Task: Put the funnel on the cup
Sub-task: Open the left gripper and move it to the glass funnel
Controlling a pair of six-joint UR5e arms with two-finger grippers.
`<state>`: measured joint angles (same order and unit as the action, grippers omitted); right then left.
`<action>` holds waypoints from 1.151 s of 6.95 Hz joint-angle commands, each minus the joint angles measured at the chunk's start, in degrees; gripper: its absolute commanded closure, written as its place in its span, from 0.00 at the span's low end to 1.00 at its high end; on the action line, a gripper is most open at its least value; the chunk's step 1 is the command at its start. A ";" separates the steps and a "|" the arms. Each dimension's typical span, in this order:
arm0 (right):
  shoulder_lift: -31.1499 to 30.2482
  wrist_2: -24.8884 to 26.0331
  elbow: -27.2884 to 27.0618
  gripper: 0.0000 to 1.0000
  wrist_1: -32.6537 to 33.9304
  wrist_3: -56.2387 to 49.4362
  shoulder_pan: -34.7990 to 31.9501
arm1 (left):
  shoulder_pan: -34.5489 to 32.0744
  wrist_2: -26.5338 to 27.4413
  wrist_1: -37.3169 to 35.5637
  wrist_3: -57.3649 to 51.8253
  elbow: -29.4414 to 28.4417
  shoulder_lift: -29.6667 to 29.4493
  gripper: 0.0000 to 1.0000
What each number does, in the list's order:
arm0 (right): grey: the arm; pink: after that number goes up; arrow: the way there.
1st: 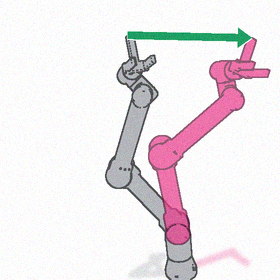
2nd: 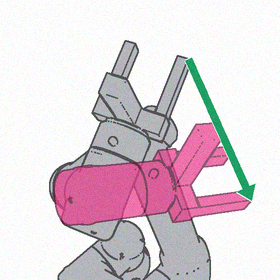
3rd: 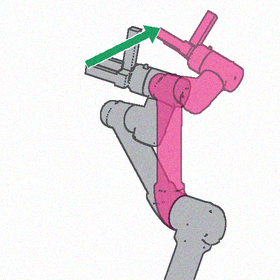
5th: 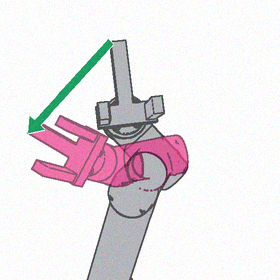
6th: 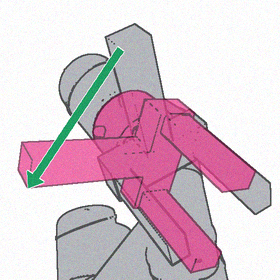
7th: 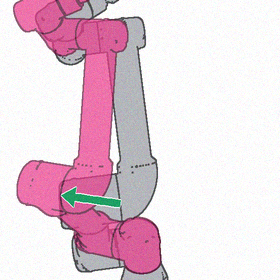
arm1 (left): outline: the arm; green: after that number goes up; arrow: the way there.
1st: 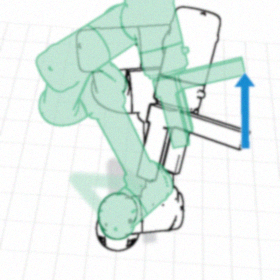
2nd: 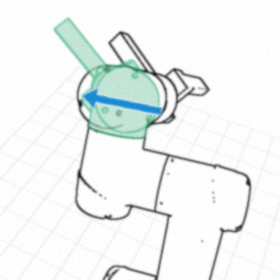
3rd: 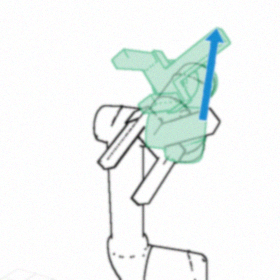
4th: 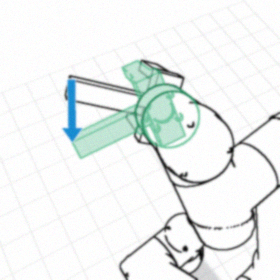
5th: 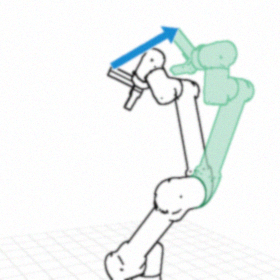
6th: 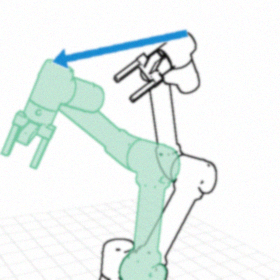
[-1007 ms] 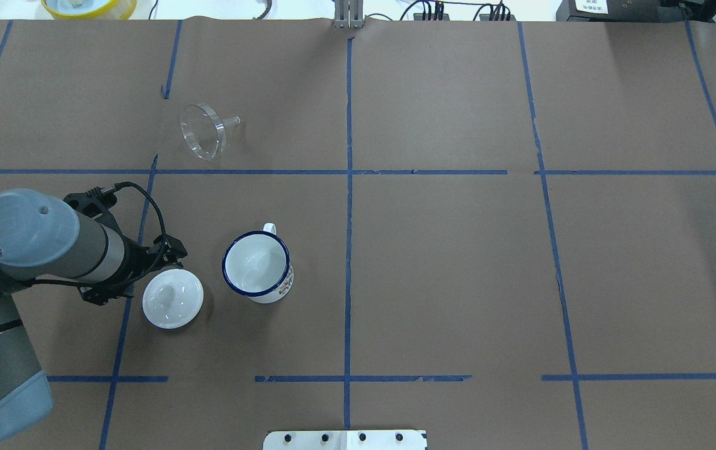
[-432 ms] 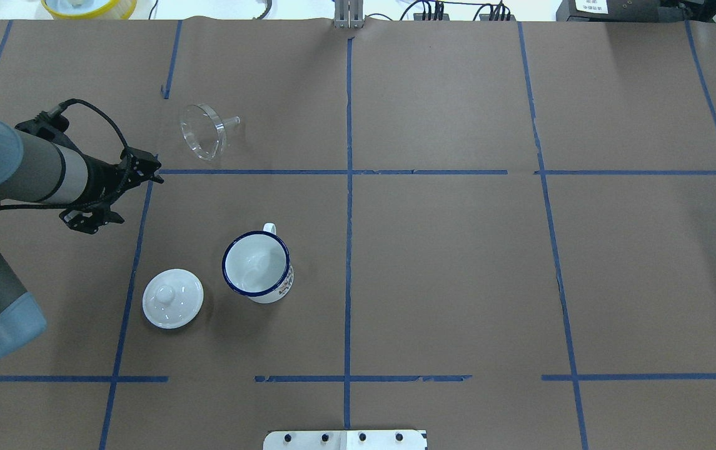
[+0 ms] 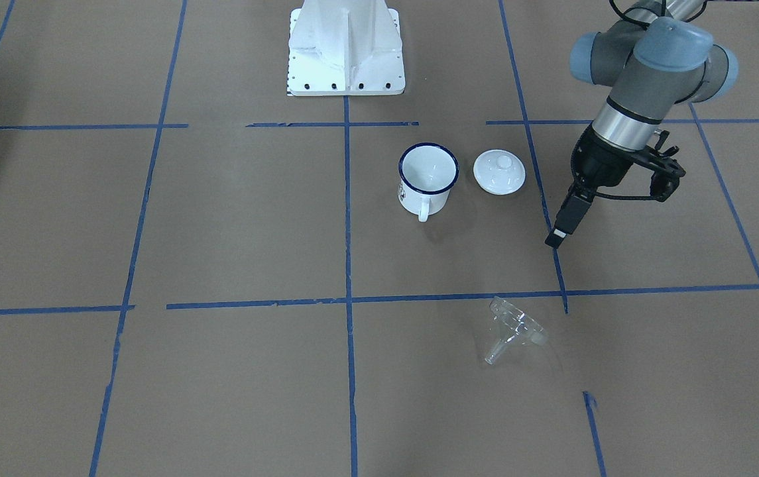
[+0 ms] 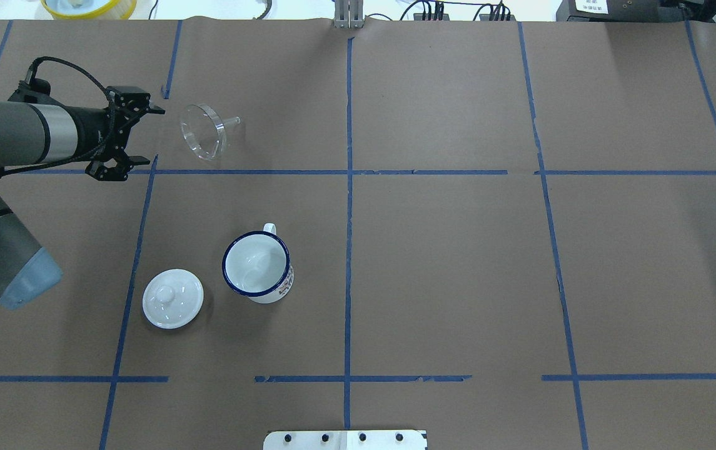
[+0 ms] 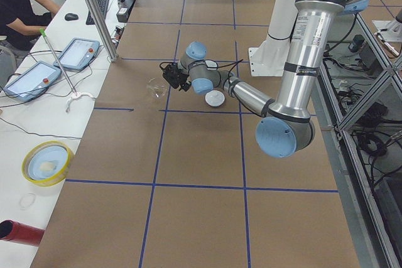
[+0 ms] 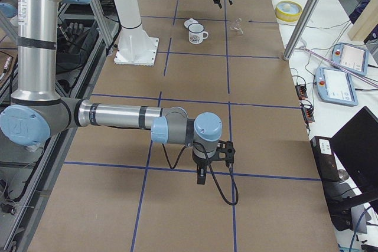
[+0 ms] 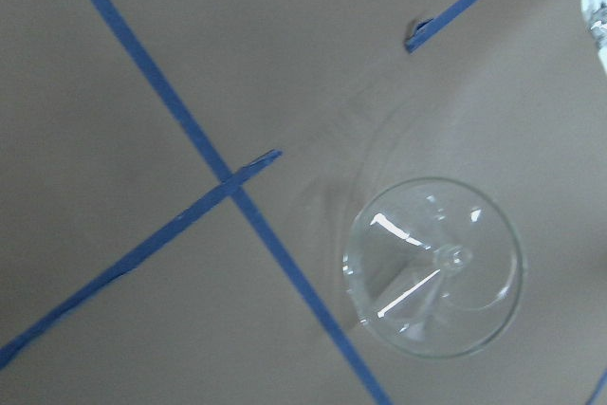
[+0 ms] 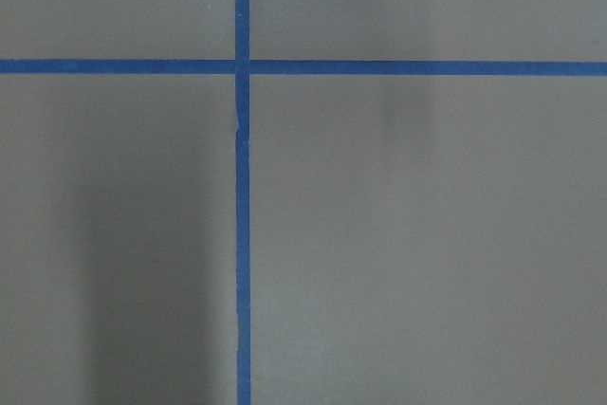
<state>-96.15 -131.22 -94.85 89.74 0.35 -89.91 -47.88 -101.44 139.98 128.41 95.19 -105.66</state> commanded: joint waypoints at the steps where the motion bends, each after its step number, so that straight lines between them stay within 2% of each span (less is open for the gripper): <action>1: 0.00 0.00 -0.07 0.00 0.00 0.00 0.00 | -0.29 4.04 7.28 4.04 -9.78 -6.10 0.00; 3: 0.00 0.00 -0.07 0.00 0.00 0.00 0.00 | -0.11 4.40 10.92 3.95 -15.19 -7.80 0.00; 7: 0.00 0.00 -0.07 0.00 0.00 0.00 0.00 | 0.42 4.40 14.44 4.31 -19.42 -10.88 0.05; 8: 0.00 0.00 0.02 0.00 0.00 0.00 0.00 | 0.59 4.40 17.31 4.31 -21.25 -11.05 0.07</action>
<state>-96.15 -131.22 -94.89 89.74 0.35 -89.91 -47.48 -97.01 154.78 132.69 75.69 -116.18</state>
